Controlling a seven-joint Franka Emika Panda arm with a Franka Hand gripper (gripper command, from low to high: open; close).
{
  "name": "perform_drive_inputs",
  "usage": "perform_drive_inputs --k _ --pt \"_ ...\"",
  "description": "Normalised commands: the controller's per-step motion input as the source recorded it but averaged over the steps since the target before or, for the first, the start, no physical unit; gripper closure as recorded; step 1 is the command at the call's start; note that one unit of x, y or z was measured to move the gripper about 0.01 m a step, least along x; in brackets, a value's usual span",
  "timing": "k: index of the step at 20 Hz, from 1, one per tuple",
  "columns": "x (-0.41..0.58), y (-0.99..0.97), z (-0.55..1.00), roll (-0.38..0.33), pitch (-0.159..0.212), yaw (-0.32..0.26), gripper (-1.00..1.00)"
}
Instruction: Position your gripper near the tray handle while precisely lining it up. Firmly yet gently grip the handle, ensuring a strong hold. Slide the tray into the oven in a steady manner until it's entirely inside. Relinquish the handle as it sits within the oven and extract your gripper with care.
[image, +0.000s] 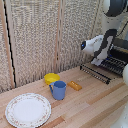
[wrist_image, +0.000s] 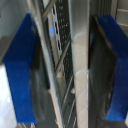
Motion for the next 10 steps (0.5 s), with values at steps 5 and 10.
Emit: perform_drive_inputs --k 5,10 --pt "0.066 -0.01 0.13 0.039 0.0 0.0 -1.0" --pt "0.215 0.15 0.19 0.087 0.004 0.008 -1.0"
